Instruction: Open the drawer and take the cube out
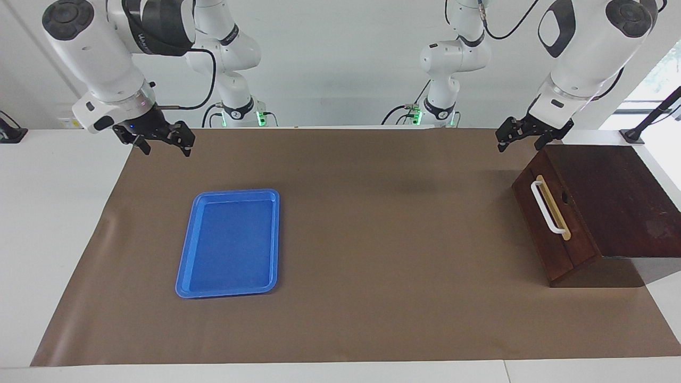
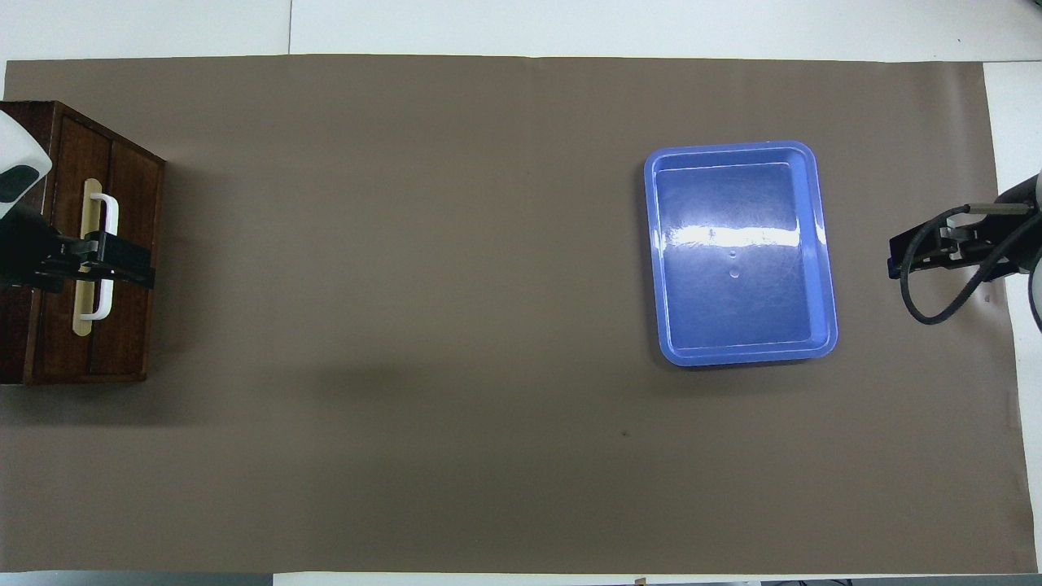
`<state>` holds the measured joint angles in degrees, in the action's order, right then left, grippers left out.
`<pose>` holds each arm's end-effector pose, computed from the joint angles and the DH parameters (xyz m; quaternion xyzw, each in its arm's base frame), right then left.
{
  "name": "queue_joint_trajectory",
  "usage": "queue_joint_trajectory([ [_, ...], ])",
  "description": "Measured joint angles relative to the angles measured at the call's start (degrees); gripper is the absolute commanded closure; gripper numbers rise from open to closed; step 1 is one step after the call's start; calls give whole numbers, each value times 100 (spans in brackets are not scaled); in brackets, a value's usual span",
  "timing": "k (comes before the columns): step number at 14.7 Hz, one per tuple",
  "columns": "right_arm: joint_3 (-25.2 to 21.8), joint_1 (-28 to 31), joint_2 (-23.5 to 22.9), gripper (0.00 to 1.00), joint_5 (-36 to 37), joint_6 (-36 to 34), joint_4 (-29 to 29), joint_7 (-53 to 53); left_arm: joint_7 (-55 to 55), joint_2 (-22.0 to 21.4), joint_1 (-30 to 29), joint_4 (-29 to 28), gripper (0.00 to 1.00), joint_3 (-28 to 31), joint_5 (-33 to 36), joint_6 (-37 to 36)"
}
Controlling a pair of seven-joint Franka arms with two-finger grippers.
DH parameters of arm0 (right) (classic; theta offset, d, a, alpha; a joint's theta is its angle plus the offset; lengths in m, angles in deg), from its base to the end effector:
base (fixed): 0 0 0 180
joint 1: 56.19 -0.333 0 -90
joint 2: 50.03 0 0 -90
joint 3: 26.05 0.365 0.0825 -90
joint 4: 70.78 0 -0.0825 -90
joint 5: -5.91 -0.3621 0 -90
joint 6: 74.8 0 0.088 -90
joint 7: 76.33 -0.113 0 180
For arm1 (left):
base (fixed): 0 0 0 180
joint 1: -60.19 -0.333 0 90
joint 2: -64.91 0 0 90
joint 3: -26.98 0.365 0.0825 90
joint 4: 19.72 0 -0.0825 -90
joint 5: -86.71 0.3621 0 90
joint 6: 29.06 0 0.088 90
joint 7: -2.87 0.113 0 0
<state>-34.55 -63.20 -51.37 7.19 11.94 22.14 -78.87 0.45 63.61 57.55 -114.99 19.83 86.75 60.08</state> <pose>0.5304 -0.0154 0.6280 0.9972 -0.0351 -0.0653 0.0135 0.5177 -0.0416 0.6369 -0.9989 0.0182 0.0420 0.0043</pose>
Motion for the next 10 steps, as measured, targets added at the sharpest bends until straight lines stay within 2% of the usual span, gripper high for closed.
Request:
queue_joint_trajectory([
  [4,0,1,0,0,0,0,0,0,5,13,-12,-43,0,42,32,375],
  [10,8,1,0,0,0,42,-3,0,38,162,152,-365,0,-9,813,1006],
])
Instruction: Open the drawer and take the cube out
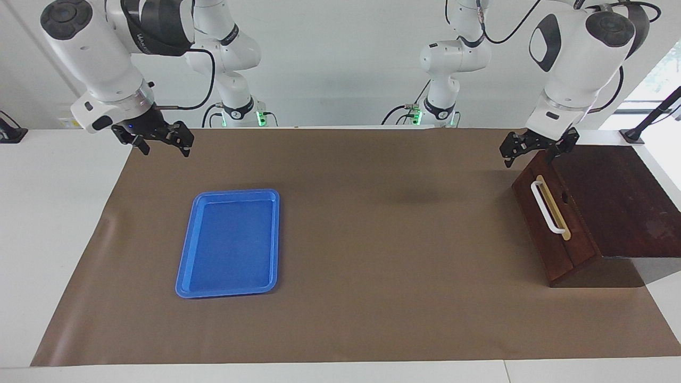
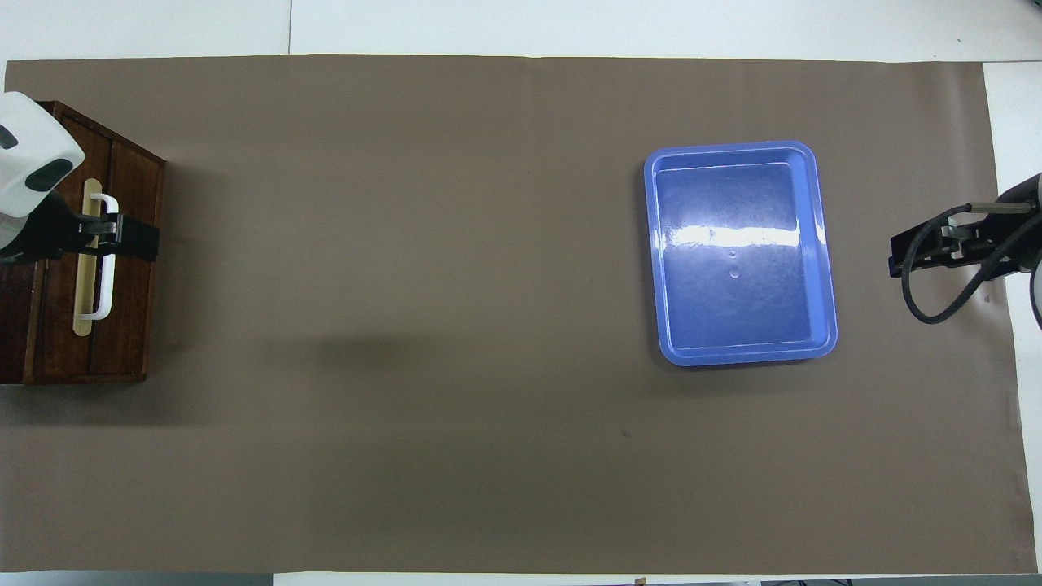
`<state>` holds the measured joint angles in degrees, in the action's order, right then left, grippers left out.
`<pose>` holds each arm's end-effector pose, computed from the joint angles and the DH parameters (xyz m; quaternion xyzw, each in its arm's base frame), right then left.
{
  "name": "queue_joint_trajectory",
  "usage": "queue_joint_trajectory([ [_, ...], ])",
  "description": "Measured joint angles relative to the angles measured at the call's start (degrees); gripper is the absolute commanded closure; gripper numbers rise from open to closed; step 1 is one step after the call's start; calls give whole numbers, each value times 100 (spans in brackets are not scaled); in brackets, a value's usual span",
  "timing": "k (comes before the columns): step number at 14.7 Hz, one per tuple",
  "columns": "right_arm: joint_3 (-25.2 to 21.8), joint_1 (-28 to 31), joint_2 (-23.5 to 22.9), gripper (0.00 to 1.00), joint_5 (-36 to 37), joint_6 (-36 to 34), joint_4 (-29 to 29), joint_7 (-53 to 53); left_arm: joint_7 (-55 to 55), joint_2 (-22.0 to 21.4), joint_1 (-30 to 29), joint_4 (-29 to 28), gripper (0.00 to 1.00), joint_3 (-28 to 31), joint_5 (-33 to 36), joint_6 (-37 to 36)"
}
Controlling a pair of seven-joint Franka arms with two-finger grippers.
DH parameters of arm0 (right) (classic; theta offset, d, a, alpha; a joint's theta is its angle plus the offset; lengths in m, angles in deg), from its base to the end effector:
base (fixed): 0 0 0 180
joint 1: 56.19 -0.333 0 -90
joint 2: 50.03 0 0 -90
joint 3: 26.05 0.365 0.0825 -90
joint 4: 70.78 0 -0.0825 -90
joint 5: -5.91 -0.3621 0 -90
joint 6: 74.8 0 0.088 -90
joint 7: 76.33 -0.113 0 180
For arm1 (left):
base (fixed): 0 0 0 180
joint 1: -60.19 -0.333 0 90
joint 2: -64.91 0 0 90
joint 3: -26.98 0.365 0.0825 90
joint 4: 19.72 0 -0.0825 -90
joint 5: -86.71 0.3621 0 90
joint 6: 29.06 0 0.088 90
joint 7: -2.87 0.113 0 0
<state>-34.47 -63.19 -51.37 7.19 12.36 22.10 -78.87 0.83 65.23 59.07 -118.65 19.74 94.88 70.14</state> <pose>0.5314 -0.0148 0.6288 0.9974 -0.0344 -0.0613 0.0135 0.5416 -0.0439 0.6087 -0.9964 0.0469 -0.0046 0.0698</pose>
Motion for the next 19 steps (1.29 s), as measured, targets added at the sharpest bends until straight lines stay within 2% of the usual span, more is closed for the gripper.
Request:
queue_joint_trajectory([
  [5,10,0,0,0,0,184,0,0,0,181,7,-560,0,11,639,790],
  [14,3,70,0,0,0,321,16,-26,0,725,-9,-1068,0,52,1783,1848],
  [19,3,70,0,0,0,324,52,-209,15,861,-252,-1412,0,66,1990,2374],
])
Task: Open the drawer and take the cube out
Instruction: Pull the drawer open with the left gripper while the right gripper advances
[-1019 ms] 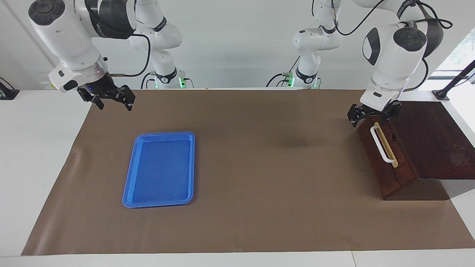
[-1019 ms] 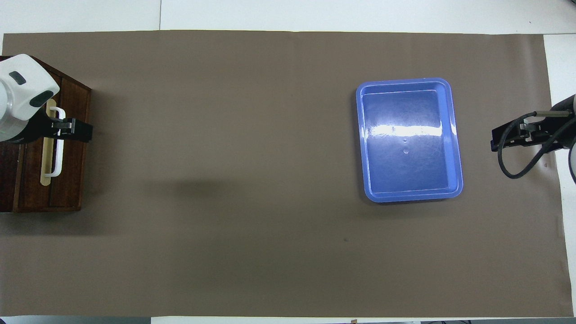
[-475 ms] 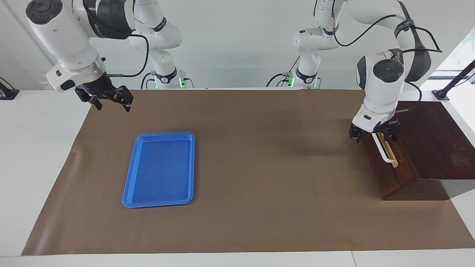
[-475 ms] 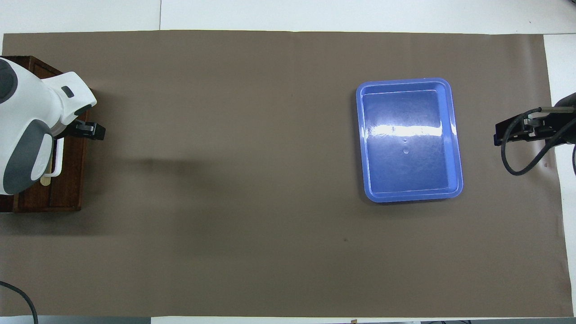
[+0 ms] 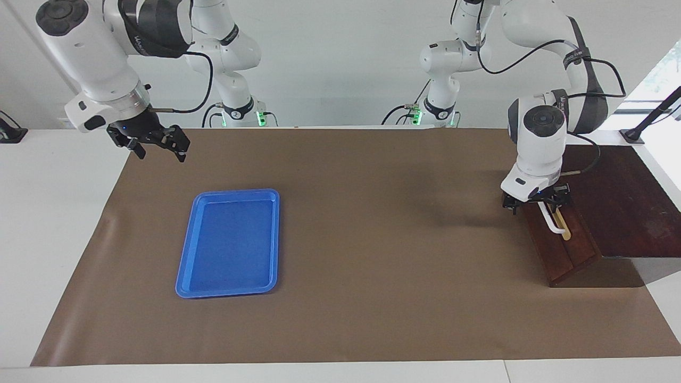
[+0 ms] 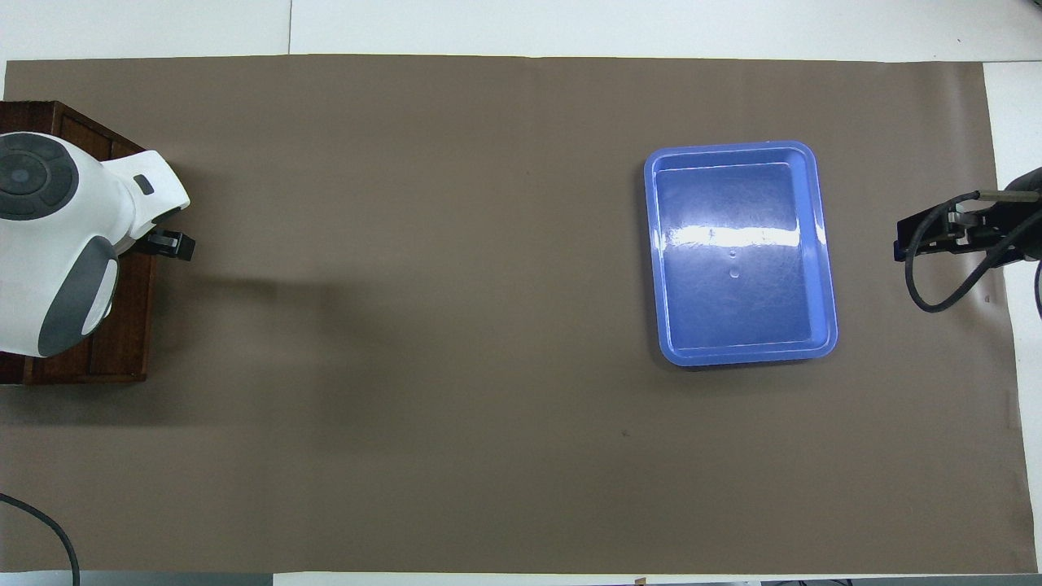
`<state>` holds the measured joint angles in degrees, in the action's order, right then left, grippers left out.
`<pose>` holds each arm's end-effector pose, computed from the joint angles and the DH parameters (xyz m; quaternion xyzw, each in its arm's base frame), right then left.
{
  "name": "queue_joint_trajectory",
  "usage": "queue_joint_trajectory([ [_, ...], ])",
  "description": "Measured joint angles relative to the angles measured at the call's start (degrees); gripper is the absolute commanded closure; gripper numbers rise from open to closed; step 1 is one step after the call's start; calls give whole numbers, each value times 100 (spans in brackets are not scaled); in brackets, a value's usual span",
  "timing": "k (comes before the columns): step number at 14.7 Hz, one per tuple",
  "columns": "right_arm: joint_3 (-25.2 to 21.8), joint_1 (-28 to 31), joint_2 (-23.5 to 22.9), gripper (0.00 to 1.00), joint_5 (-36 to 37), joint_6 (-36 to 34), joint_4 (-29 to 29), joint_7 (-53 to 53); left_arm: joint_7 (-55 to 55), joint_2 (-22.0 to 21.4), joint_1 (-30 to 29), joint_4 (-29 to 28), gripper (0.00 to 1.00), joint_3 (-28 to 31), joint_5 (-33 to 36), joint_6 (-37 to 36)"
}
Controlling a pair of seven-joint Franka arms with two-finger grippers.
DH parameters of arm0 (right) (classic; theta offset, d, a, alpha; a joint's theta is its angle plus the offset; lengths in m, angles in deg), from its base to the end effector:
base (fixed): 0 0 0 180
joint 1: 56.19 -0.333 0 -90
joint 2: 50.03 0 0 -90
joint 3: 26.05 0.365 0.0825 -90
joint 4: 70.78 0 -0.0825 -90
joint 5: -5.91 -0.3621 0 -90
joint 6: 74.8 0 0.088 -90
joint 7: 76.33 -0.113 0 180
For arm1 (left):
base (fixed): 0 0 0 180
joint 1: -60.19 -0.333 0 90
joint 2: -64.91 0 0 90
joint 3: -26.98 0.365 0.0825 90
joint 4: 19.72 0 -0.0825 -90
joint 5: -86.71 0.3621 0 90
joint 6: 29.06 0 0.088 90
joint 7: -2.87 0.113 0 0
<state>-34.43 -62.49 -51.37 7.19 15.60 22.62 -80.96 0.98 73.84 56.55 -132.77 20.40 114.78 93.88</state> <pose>0.5374 -0.0210 0.6291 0.9975 -0.0580 -0.0374 0.0137 0.5822 -0.0048 0.4523 -0.9708 0.1382 -0.0179 0.1955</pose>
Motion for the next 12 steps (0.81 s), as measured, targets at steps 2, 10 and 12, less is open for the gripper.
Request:
queue_joint_trajectory([
  [2,1,0,0,0,0,4,3,-14,0,125,-28,-31,0,-1,127,122],
  [10,3,0,0,0,0,7,6,-127,-611,198,354,-10,0,-76,67,227],
  [12,5,-1,-1,0,0,7,14,-243,-690,192,450,14,0,-80,-150,227],
])
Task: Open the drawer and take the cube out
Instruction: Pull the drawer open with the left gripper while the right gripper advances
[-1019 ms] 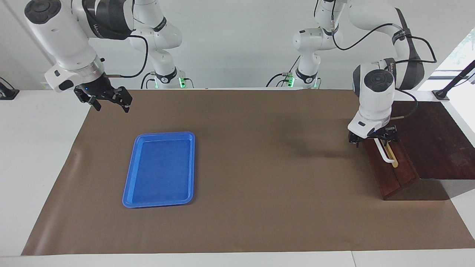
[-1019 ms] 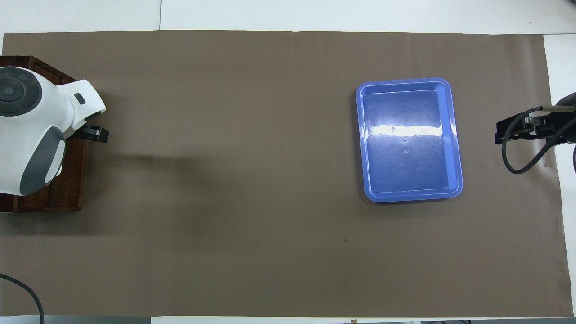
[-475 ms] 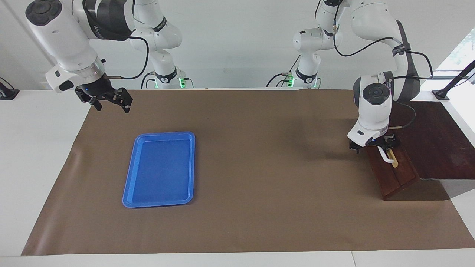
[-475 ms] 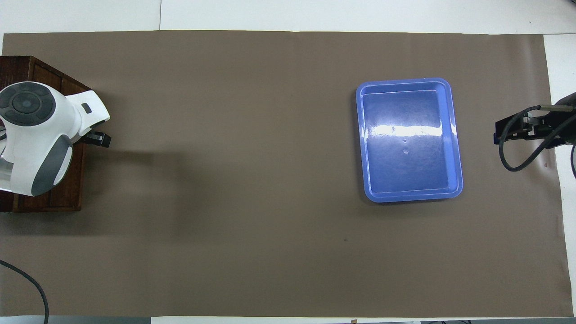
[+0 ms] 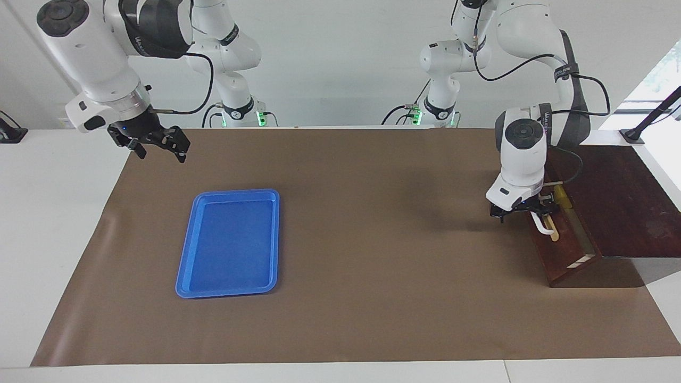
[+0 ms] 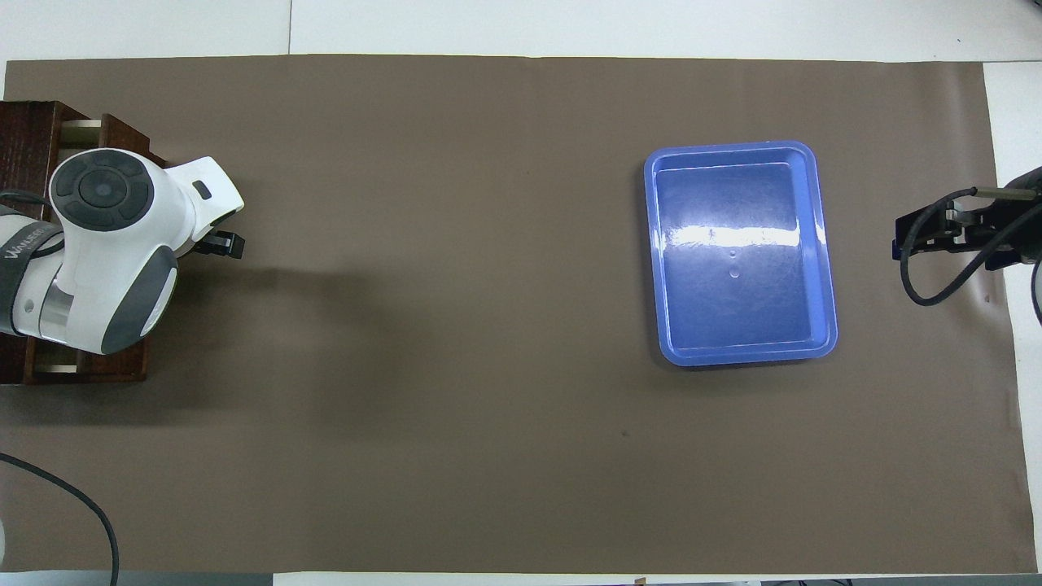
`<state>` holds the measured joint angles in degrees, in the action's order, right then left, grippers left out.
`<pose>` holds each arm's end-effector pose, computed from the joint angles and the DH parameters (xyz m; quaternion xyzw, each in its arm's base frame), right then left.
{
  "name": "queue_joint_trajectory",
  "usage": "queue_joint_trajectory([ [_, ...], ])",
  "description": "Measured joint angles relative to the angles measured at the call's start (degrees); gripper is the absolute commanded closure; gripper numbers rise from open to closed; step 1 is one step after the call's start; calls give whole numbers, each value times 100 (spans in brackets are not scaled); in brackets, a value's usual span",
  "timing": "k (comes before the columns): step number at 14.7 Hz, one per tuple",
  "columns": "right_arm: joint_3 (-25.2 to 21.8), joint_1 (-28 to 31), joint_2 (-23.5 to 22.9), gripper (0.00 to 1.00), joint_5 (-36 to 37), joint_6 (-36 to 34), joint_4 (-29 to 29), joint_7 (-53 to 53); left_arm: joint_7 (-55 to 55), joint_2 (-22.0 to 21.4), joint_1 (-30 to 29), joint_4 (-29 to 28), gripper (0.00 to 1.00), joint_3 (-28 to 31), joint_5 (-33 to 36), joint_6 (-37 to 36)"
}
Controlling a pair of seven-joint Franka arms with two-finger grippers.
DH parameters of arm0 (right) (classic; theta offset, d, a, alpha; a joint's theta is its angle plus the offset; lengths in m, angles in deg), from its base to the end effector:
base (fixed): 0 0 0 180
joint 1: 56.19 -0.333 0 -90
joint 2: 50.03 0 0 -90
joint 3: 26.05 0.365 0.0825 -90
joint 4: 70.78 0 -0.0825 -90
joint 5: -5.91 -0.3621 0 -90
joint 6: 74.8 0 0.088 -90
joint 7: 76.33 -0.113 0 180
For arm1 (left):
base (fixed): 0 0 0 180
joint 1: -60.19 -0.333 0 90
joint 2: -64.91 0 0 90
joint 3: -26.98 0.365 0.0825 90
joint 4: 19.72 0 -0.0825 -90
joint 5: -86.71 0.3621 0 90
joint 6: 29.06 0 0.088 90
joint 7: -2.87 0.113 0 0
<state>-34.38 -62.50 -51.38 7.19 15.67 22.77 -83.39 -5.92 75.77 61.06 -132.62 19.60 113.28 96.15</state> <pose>0.5375 -0.0204 0.6279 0.9961 -0.0786 -0.0379 0.0145 0.5869 -0.0624 0.4366 -0.9761 0.1241 -0.0406 0.1736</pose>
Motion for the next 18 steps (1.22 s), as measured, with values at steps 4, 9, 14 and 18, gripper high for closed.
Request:
queue_joint_trajectory([
  [4,6,-3,-2,0,-6,0,17,-389,-93,-13,154,59,0,5,-493,-6],
  [9,92,-16,-144,0,-231,0,-116,-1659,-272,-5,363,124,0,5,-875,-70],
  [14,109,-167,-704,0,-736,51,-524,-3437,-432,34,513,218,0,0,-929,-168],
  [18,116,-552,-1115,0,-1283,352,-690,-5137,-437,35,531,235,0,3,-935,-192],
])
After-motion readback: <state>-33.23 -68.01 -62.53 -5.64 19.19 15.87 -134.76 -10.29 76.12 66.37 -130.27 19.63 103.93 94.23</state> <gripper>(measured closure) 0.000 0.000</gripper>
